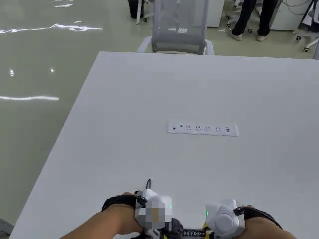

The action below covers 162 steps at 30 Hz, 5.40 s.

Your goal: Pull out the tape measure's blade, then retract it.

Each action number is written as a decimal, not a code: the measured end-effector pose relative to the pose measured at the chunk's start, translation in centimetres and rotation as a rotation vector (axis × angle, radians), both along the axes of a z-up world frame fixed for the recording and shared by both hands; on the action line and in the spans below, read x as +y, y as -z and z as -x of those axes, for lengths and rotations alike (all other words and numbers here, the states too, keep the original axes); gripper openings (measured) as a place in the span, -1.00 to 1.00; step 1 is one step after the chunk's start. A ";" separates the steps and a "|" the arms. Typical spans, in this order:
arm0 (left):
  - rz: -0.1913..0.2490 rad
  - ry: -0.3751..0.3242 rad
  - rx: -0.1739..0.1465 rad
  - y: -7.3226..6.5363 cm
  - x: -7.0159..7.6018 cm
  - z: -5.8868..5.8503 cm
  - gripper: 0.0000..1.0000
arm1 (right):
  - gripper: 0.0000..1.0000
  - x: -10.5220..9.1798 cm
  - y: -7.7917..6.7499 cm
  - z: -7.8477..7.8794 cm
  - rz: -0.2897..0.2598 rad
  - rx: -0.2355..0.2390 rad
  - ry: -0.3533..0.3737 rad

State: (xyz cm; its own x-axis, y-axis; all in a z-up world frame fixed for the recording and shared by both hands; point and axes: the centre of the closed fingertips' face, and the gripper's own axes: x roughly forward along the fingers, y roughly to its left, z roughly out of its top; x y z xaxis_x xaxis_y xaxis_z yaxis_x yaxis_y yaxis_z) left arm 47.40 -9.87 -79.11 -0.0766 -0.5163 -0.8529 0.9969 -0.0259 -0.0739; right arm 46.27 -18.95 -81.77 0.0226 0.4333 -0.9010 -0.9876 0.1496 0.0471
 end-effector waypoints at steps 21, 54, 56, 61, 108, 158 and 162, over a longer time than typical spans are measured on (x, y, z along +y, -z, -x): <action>-0.002 -0.001 0.004 0.0 0.0 0.1 -0.33 | -0.78 -1.5 -0.3 0.2 0.013 0.007 0.008; -0.003 -0.009 0.003 0.0 0.0 0.1 -0.33 | -0.78 -3.9 0.0 0.4 0.041 0.011 0.024; -0.002 -0.010 0.003 0.0 0.0 0.1 -0.33 | -0.78 -4.0 0.0 0.5 0.042 0.011 0.024; 0.000 -0.011 0.002 0.0 0.0 0.1 -0.33 | -0.78 -4.4 0.0 0.5 0.044 0.009 0.022; -0.008 -0.014 0.001 0.1 0.0 0.0 -0.33 | -0.78 -6.7 -0.1 0.7 0.060 0.017 0.036; -0.004 -0.019 -0.001 0.1 0.0 0.0 -0.33 | -0.78 -9.9 -0.2 1.1 0.078 0.026 0.070; -0.004 -0.018 0.000 0.1 0.0 0.0 -0.33 | -0.78 -10.1 -0.1 1.2 0.080 0.026 0.067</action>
